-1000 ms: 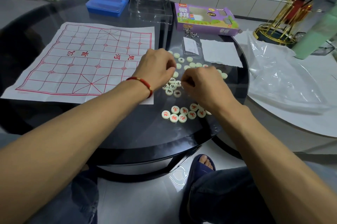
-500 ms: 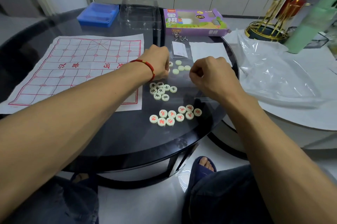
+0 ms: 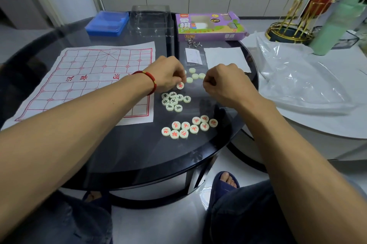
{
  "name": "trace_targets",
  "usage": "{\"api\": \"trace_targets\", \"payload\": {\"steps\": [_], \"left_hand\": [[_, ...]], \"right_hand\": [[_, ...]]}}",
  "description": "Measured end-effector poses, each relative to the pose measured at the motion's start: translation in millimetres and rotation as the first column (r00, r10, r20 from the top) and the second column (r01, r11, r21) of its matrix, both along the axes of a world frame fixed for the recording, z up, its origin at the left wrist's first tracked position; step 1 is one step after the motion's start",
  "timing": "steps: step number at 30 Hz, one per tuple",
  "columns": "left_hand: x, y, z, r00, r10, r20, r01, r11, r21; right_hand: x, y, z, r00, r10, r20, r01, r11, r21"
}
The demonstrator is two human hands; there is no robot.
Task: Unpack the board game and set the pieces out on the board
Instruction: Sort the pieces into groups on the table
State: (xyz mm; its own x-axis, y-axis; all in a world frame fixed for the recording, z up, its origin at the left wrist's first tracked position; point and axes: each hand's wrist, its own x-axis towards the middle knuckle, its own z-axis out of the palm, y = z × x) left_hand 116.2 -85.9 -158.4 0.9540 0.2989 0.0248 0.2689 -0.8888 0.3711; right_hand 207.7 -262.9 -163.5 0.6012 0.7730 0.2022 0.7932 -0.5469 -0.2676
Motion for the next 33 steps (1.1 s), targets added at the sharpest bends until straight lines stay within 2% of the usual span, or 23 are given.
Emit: {"api": "trace_targets", "payload": {"steps": [2, 4, 5, 8, 10, 16, 19, 22, 25, 30, 32, 33], "left_hand": [[1, -8, 3, 0.996, 0.036, 0.076, -0.029, 0.995, -0.092], [1, -17, 5, 0.982, 0.123, 0.142, -0.083, 0.962, -0.259], [0, -21, 6, 0.972, 0.180, 0.150, -0.114, 0.924, -0.365], [-6, -34, 6, 0.945, 0.312, 0.099, -0.177, 0.742, -0.647], [-11, -42, 4, 0.943, 0.322, 0.081, -0.172, 0.682, -0.711], [-17, -62, -4, 0.936, 0.349, 0.044, -0.182, 0.587, -0.789], [-17, -67, -7, 0.943, 0.330, 0.043, -0.177, 0.606, -0.775], [-16, -66, -7, 0.937, 0.339, 0.086, -0.212, 0.747, -0.631], [-16, -50, -7, 0.897, 0.391, 0.204, -0.280, 0.862, -0.423], [-13, -27, -6, 0.923, 0.318, 0.216, -0.295, 0.946, -0.133], [-9, -26, -7, 0.941, 0.272, 0.201, -0.258, 0.962, -0.095], [-7, -28, -8, 0.947, 0.257, 0.195, -0.246, 0.966, -0.080]], "right_hand": [[0, 3, 1, 0.995, 0.045, -0.088, -0.042, 0.998, 0.036], [-3, 4, 5, 0.973, 0.102, -0.209, -0.078, 0.990, 0.120], [-3, 4, 7, 0.967, 0.121, -0.223, -0.087, 0.984, 0.156], [-3, -1, 12, 0.981, 0.134, -0.140, -0.109, 0.979, 0.174], [-4, -8, 13, 0.983, 0.147, -0.114, -0.130, 0.981, 0.144], [-8, -26, 14, 0.974, 0.190, -0.127, -0.180, 0.980, 0.086], [-8, -31, 15, 0.974, 0.207, -0.095, -0.203, 0.978, 0.043], [-2, -40, 14, 0.978, 0.192, -0.079, -0.198, 0.978, -0.068], [5, -51, 7, 0.977, 0.180, -0.113, -0.200, 0.959, -0.203], [13, -54, 10, 0.916, 0.242, -0.319, -0.312, 0.931, -0.190], [25, -53, 10, 0.924, 0.195, -0.329, -0.255, 0.955, -0.151], [33, -52, 7, 0.951, 0.148, -0.272, -0.186, 0.975, -0.120]]}}
